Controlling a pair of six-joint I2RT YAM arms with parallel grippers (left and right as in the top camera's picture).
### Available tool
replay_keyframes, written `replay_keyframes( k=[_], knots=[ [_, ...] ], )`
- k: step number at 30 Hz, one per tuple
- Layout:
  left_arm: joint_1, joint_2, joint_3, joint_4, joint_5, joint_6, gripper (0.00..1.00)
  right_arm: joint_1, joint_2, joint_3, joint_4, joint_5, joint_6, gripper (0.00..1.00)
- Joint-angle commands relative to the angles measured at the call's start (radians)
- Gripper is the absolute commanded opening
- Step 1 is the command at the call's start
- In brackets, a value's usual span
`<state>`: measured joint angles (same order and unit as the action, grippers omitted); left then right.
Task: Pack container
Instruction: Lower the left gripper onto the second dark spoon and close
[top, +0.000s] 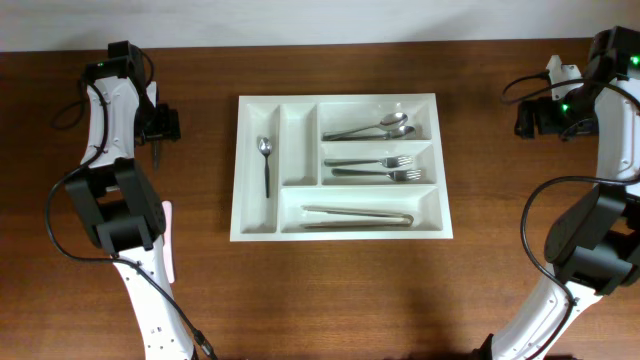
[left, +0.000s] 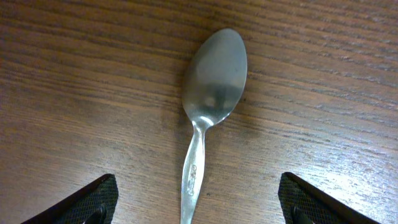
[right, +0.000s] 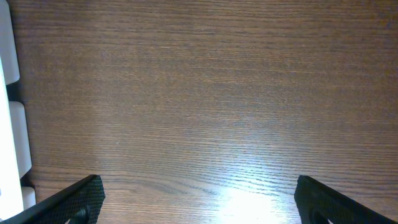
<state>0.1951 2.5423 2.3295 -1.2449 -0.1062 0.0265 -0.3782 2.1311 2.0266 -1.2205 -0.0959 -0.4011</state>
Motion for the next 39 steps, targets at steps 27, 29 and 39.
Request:
replay_keyframes(
  k=[27, 29, 39],
  knots=[
    [0.002, 0.038, -0.042, 0.027, 0.04, 0.016, 0.84, -0.002, 0.007, -0.003, 0.002, -0.009, -0.01, 0.99],
    [0.002, 0.046, -0.042, 0.027, 0.04, 0.016, 0.84, -0.002, 0.007, -0.003, 0.002, -0.009, -0.01, 0.99],
    [0.002, 0.08, -0.042, 0.03, 0.043, 0.016, 0.83, -0.002, 0.007, -0.003, 0.002, -0.009, -0.01, 0.99]
  ],
)
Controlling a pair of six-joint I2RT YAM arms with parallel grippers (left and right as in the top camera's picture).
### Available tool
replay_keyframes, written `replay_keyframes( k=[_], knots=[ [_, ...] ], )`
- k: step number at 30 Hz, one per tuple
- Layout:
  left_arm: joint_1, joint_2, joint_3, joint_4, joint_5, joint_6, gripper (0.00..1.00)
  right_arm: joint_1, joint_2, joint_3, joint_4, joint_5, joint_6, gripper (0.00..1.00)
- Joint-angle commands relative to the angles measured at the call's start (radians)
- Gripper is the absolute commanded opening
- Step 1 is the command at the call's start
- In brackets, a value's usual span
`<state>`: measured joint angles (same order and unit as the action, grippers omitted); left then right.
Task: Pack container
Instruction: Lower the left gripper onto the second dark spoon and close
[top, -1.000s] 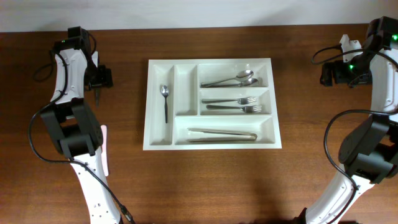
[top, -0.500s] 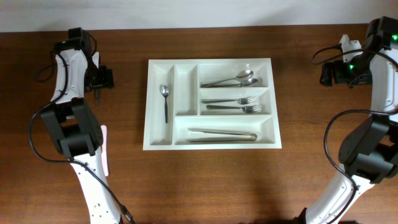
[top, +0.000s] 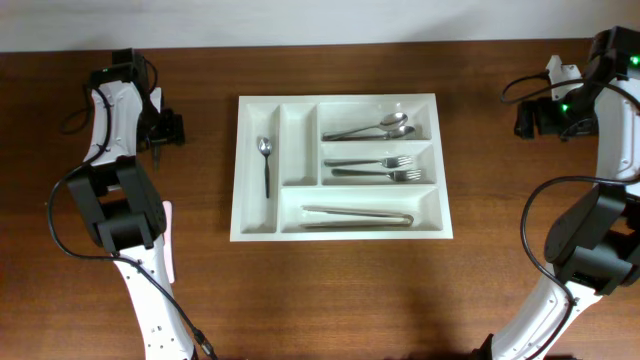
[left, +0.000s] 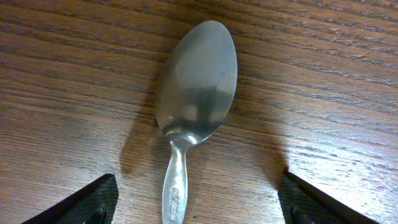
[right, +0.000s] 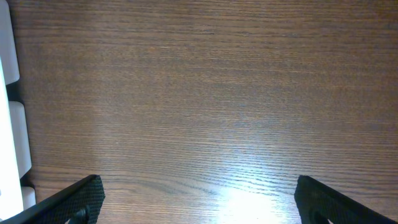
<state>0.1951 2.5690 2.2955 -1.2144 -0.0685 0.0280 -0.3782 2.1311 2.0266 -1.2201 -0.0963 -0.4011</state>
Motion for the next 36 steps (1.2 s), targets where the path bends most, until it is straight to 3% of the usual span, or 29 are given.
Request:
replay_keyframes(
  k=[1, 6, 24, 32, 36],
  knots=[
    [0.002, 0.057, -0.008, 0.0, 0.011, 0.015, 0.83, -0.002, 0.007, -0.003, 0.002, -0.008, -0.01, 0.99],
    [0.008, 0.064, -0.008, 0.0, 0.06, 0.014, 0.55, -0.002, 0.007, -0.003, 0.002, -0.008, -0.01, 0.99],
    [0.059, 0.08, -0.008, 0.008, 0.074, 0.014, 0.55, -0.002, 0.007, -0.003, 0.002, -0.008, -0.01, 0.99],
    [0.06, 0.083, -0.008, 0.008, 0.074, 0.014, 0.32, -0.002, 0.007, -0.003, 0.002, -0.008, -0.01, 0.99],
    [0.06, 0.083, -0.008, 0.008, 0.074, 0.014, 0.14, -0.002, 0.007, -0.003, 0.002, -0.008, -0.01, 0.99]
  ],
)
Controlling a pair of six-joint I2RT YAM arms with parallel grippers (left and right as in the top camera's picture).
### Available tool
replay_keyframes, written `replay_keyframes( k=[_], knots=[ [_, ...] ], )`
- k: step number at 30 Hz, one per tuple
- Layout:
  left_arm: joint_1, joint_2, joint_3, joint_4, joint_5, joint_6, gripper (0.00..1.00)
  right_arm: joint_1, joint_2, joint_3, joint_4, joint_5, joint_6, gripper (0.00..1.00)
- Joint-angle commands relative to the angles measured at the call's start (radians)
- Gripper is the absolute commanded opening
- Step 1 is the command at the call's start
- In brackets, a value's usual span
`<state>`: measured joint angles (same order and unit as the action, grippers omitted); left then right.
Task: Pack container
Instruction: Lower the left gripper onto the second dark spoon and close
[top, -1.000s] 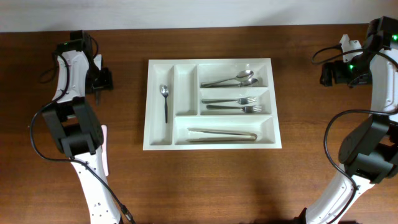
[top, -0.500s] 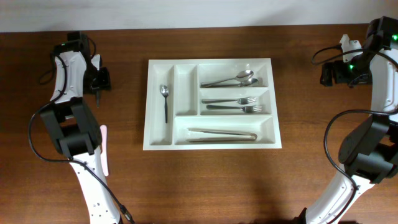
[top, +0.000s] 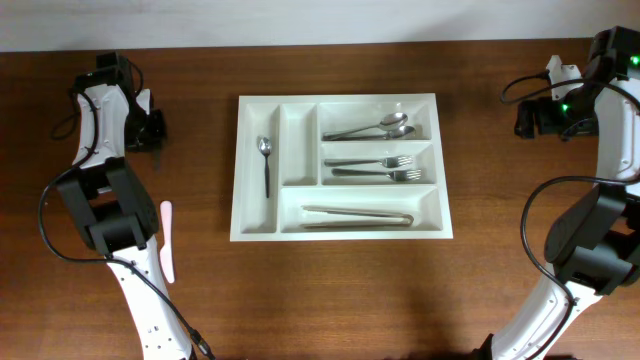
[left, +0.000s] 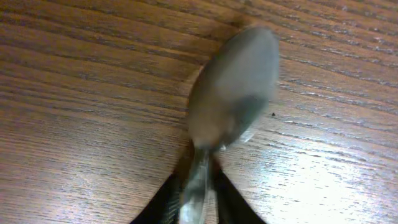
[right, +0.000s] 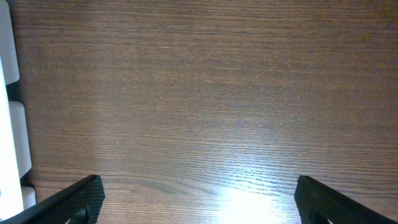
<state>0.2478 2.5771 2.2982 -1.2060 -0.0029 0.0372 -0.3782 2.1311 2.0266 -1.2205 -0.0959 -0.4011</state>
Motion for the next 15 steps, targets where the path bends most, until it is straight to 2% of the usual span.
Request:
replay_keyframes(
  k=[1, 5, 15],
  knots=[
    [0.007, 0.075, -0.011, 0.0, 0.008, 0.005, 0.11, -0.002, 0.007, -0.003, 0.002, -0.009, -0.01, 0.99],
    [0.007, 0.075, -0.011, -0.001, 0.016, 0.005, 0.02, -0.002, 0.007, -0.003, 0.002, -0.009, -0.01, 0.99],
    [0.003, 0.074, 0.068, -0.079, 0.114, 0.006, 0.02, -0.002, 0.007, -0.003, 0.002, -0.009, -0.01, 0.99]
  ],
)
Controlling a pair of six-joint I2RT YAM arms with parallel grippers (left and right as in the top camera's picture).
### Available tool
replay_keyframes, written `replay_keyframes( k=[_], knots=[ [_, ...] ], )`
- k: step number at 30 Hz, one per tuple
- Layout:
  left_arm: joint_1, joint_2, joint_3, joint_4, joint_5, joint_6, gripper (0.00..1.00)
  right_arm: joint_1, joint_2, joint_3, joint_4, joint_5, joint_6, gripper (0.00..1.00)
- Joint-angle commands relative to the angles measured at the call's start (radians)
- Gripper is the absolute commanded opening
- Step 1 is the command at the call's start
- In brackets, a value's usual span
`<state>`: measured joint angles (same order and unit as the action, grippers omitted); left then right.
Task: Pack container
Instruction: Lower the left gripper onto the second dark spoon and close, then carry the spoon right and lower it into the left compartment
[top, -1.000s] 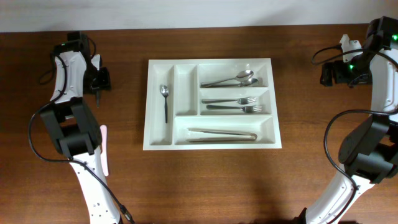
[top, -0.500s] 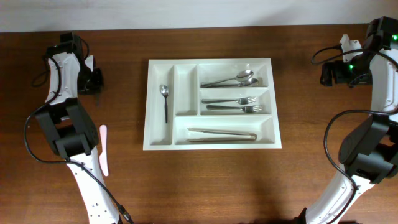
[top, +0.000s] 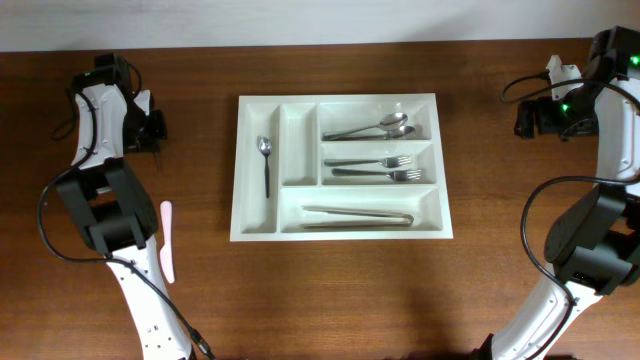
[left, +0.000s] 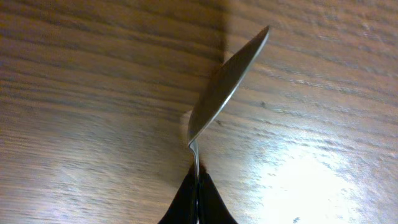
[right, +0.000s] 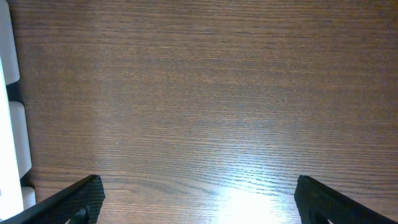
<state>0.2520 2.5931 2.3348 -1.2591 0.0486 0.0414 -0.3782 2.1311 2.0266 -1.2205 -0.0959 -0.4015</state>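
Note:
A white cutlery tray lies mid-table, holding a small spoon, two spoons, forks and tongs. At the far left, my left gripper is shut on the handle of a steel spoon. The spoon's bowl is turned edge-on and tilted over the wood. From overhead, the left gripper hides that spoon. My right gripper is open over bare wood at the far right, with nothing between its fingers.
A pale pink utensil lies on the table beside the left arm's base. The tray's right edge shows at the left of the right wrist view. Cables hang off both arms near the table's back corners.
The spoon in my left gripper has turned from bowl facing the camera to edge-on, with its shadow now showing on the wood. The right arm has not moved.
My left gripper stood open over a spoon lying flat on the table. Then it was closer to the spoon, still open. Then it was shut on the handle, and now the spoon is held turned on edge. The right gripper stayed open throughout.

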Motion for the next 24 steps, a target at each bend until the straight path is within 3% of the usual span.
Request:
replay_keyframes(
  k=[1, 13, 18, 24],
  knots=[
    [-0.004, 0.057, 0.061, -0.053, 0.062, 0.002, 0.02, -0.002, 0.007, -0.003, 0.002, -0.009, -0.01, 0.99],
    [-0.097, 0.056, 0.539, -0.429, 0.096, 0.004, 0.02, -0.002, 0.007, -0.003, 0.002, -0.009, -0.01, 0.99],
    [-0.173, 0.002, 0.555, -0.429, 0.232, -0.004, 0.01, -0.002, 0.007, -0.003, 0.002, -0.009, -0.01, 0.99],
    [-0.262, -0.006, 0.543, -0.429, 0.241, -0.057, 0.02, -0.002, 0.007, -0.003, 0.002, -0.009, -0.01, 0.99]
  ],
)
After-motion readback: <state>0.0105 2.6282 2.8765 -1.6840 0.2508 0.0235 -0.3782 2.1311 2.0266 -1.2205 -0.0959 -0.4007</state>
